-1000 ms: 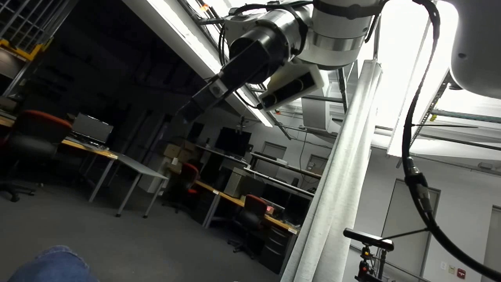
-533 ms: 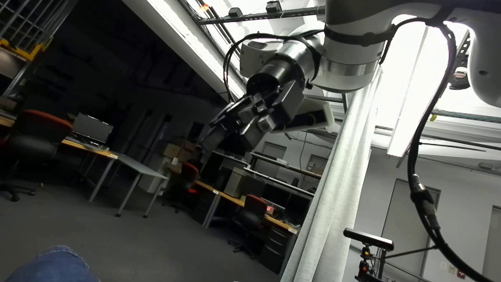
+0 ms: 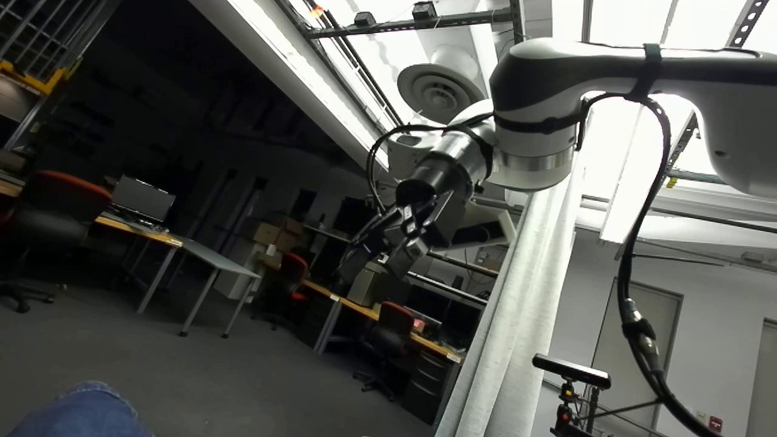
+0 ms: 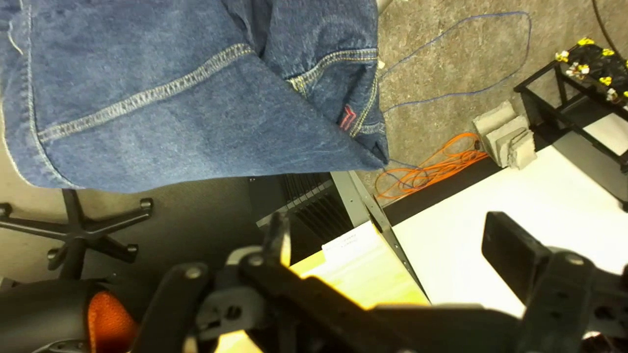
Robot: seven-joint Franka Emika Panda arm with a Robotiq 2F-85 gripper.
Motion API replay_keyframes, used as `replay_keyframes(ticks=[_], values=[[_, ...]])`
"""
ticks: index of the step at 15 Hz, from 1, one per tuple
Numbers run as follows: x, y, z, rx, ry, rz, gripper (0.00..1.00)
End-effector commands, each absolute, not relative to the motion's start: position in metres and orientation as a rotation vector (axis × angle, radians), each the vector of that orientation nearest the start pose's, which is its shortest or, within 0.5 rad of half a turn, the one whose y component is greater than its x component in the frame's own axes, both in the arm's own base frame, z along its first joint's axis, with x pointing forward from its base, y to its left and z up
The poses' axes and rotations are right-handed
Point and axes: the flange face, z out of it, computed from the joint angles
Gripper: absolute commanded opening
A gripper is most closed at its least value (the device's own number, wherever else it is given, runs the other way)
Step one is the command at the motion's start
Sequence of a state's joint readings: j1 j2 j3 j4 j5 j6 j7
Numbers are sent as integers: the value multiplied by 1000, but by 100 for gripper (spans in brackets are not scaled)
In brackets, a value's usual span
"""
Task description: Hang the denim jacket over the backrest of the chair
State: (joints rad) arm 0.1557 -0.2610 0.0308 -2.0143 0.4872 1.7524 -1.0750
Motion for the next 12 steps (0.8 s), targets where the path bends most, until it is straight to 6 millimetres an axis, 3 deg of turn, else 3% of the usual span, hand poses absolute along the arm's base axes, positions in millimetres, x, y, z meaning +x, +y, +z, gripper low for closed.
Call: replay_keyframes(ticks=[1, 2, 5, 12], values=[[462, 103, 552, -2281, -1486, -284, 100], [467, 116, 560, -2275, -1469, -267, 100], [468, 105, 548, -2279, -1454, -255, 100], [467, 105, 549, -2278, -1456, -256, 100]])
